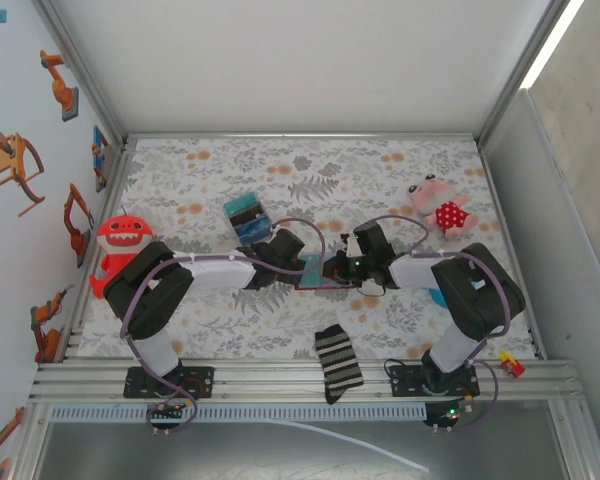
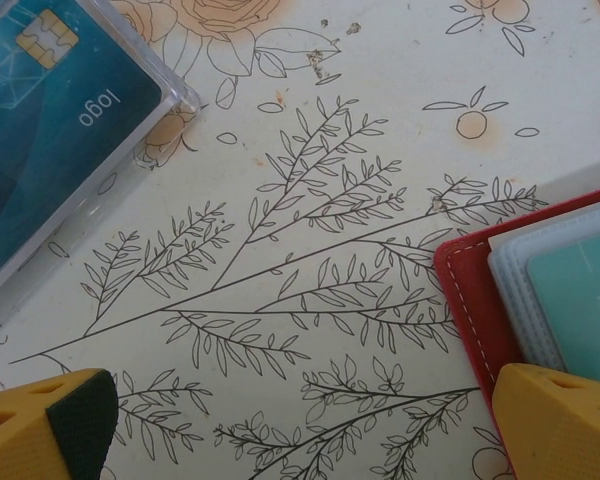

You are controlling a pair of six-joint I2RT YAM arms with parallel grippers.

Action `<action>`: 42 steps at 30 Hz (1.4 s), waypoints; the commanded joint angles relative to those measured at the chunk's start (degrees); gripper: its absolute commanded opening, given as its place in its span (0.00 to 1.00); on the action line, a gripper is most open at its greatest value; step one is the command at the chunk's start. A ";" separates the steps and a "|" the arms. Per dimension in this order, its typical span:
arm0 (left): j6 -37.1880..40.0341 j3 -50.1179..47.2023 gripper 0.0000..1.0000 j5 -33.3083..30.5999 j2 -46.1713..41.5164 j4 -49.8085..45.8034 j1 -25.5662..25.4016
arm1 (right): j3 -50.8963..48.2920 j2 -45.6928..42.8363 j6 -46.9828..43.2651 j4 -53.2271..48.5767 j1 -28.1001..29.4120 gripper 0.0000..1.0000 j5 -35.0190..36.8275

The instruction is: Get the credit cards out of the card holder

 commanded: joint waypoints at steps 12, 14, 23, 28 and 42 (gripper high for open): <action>0.61 0.65 0.97 -1.14 0.14 -3.38 -0.62 | 2.49 -4.22 -6.61 -11.81 -2.04 0.00 5.39; 0.88 0.68 0.97 -1.21 -0.20 -3.36 -0.62 | 2.57 -4.49 -6.75 -12.13 -2.16 0.00 5.43; 3.48 2.30 0.97 -1.02 -3.21 -3.16 -0.84 | 3.52 -4.37 -6.92 -12.48 -2.25 0.00 5.26; 5.52 3.71 0.97 -0.34 -3.97 -2.34 -1.48 | 3.98 -4.16 -6.96 -12.62 -2.25 0.00 5.20; 8.23 7.14 0.97 -0.20 3.55 -3.06 -3.08 | 2.95 -4.85 -6.56 -12.52 -2.42 0.00 6.07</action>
